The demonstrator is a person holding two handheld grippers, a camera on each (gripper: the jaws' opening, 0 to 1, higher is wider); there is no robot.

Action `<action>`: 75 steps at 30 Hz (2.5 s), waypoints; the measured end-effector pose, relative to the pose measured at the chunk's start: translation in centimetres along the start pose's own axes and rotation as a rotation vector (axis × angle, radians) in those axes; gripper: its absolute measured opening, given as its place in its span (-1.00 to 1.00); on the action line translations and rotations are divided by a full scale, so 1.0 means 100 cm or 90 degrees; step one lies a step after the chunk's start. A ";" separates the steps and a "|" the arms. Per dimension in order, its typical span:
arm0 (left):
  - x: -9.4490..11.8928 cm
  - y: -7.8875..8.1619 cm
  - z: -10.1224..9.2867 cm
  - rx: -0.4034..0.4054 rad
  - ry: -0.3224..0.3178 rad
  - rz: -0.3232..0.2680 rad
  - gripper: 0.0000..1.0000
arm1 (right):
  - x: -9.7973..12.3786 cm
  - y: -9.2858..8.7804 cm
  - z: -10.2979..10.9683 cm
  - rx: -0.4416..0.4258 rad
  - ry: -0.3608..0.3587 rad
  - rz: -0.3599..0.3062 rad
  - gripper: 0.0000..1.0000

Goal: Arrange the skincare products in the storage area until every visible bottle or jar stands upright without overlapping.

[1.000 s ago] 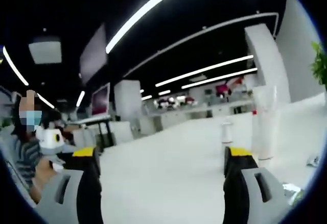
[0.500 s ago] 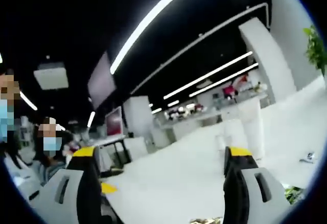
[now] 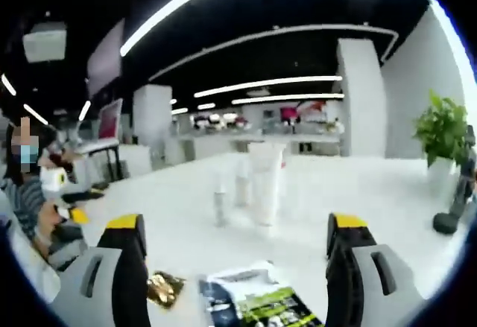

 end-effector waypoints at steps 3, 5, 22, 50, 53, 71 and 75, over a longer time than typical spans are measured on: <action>0.000 0.000 -0.001 0.000 -0.001 0.001 0.99 | -0.019 -0.009 -0.037 -0.026 -0.030 0.088 1.00; 0.000 0.000 -0.001 -0.001 0.000 0.002 0.99 | -0.029 -0.014 -0.053 -0.050 -0.025 0.136 1.00; 0.000 -0.001 0.001 -0.002 0.001 0.011 0.99 | -0.081 -0.061 -0.094 0.053 0.016 0.283 0.97; -0.007 -0.007 -0.007 -0.011 -0.014 0.031 0.99 | -0.100 -0.107 -0.130 0.060 -0.070 0.347 0.20; -0.007 -0.007 -0.007 -0.012 -0.014 0.032 0.99 | -0.102 -0.106 -0.128 0.055 -0.065 0.342 0.19; -0.002 -0.003 -0.006 -0.013 -0.008 0.022 0.99 | -0.102 -0.096 -0.125 0.069 -0.073 0.354 -0.22; 0.000 -0.002 -0.005 -0.013 -0.004 0.018 0.99 | -0.101 -0.085 -0.130 0.094 -0.118 0.319 -0.85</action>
Point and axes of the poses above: the point that each gripper's makers call its tool centre point, and the gripper's own axes: x roughly backward along the fingers, z roughly to its left, y roughly out of its top, the point moved 6 cm from there along x, roughly backward along the fingers, and after that the axes turned 14 degrees about -y, right-handed, at the moved point
